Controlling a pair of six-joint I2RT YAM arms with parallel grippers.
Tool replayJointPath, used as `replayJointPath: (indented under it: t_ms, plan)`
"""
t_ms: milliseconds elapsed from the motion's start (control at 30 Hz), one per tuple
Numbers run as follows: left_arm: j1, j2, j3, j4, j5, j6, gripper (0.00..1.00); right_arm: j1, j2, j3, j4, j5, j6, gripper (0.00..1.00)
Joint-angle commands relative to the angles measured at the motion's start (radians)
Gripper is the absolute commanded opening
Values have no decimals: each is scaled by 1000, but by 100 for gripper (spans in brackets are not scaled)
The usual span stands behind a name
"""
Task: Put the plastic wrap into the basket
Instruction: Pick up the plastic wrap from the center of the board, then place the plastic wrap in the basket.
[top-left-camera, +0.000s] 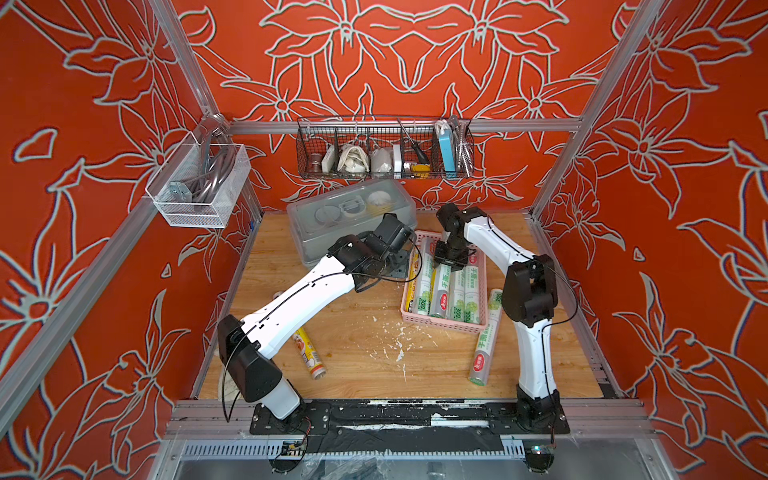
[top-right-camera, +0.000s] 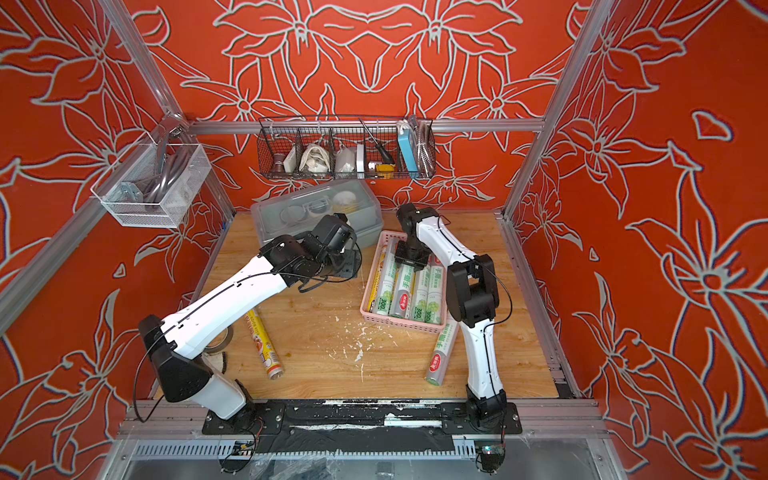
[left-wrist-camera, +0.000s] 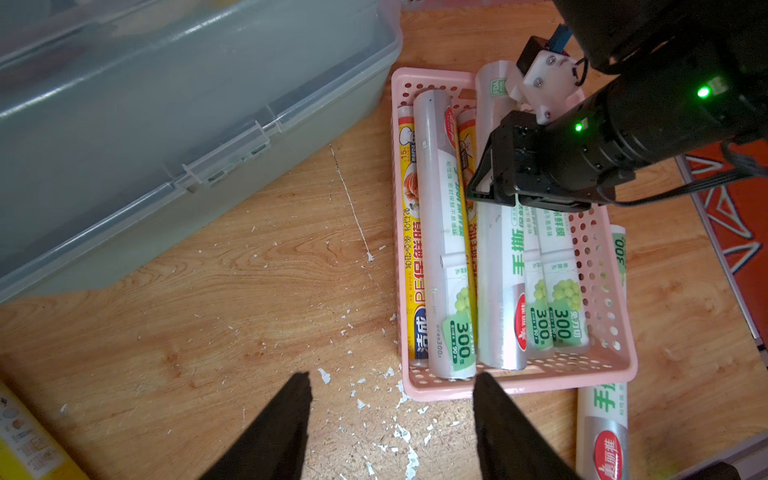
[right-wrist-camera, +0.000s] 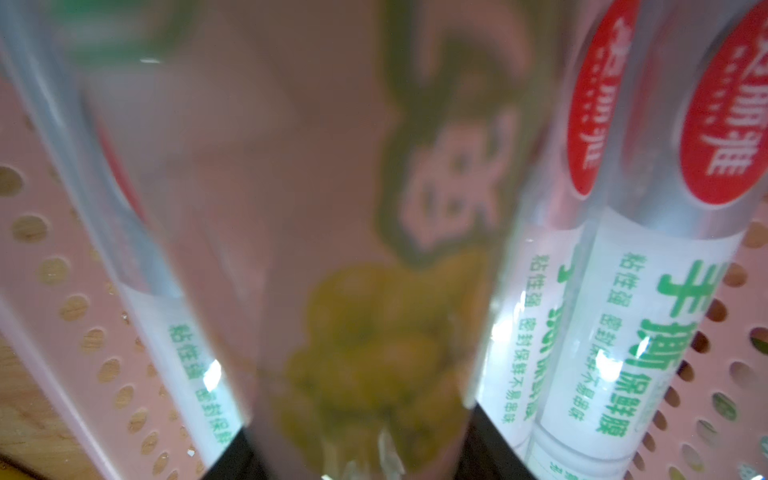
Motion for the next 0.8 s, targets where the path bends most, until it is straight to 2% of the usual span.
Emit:
replayJointPath:
  t_ms: [0, 267, 567, 767]
  plan:
    - [0, -37, -11, -17, -17, 13, 63, 12, -8, 37, -26, 1, -5, 51]
    - [1, -47, -24, -22, -22, 8, 63, 13, -57, 73, -83, 51, -34, 67]
    - [13, -71, -41, -60, -53, -16, 63, 16, -161, 72, -121, 66, -78, 66]
    - [48, -139, -133, -81, -102, -93, 63, 20, -288, 6, -131, 80, -128, 66]
